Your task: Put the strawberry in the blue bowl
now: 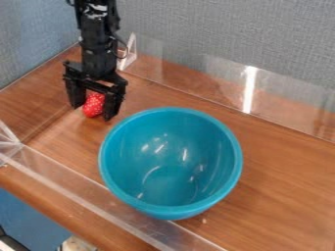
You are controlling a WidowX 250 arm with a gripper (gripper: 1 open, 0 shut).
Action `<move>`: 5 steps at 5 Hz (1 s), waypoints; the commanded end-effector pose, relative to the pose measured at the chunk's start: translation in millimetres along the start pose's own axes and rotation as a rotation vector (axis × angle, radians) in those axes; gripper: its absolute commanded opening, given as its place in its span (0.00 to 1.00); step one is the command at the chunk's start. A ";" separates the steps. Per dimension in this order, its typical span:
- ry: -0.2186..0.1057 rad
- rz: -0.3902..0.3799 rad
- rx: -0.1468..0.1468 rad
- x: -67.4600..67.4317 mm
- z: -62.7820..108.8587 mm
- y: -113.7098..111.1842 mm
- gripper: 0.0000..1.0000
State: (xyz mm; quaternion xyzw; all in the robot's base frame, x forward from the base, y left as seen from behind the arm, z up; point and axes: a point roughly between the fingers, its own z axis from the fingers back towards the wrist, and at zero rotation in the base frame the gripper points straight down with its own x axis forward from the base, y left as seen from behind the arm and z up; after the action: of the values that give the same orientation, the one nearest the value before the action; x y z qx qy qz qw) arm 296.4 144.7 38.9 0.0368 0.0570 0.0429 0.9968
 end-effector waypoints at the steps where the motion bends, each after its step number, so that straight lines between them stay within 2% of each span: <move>1: -0.066 0.005 0.018 10.8 15.6 3.5 1.00; 5: -0.079 0.006 0.015 13.5 8.1 1.2 1.00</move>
State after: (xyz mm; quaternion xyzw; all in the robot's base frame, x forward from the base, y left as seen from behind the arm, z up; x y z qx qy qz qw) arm 303.3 146.0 32.6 0.0384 0.0389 0.0455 0.9975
